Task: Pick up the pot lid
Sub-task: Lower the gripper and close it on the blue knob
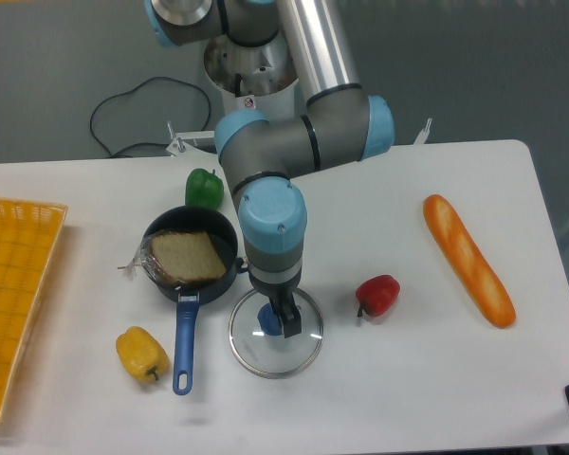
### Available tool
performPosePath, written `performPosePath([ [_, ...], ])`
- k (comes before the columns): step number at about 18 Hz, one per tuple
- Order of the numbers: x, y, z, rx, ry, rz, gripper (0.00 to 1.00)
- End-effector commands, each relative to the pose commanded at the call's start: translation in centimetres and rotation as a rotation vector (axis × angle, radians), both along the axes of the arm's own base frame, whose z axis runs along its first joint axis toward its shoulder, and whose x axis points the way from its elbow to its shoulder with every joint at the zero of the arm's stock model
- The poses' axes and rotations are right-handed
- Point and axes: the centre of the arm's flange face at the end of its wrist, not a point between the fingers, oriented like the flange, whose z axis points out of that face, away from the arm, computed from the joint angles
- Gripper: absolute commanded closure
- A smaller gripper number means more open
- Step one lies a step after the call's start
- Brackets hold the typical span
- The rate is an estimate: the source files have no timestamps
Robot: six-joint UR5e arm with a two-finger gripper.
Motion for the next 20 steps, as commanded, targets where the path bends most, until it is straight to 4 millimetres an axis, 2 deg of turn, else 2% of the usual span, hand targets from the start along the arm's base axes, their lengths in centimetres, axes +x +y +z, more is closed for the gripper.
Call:
performPosePath([
  [14, -0.3, 0.3, -2.6, -0.024, -0.024, 0.005, 0.00],
  [20, -0.3, 0.3, -2.8, -0.026, -0.026, 0.000, 0.00],
])
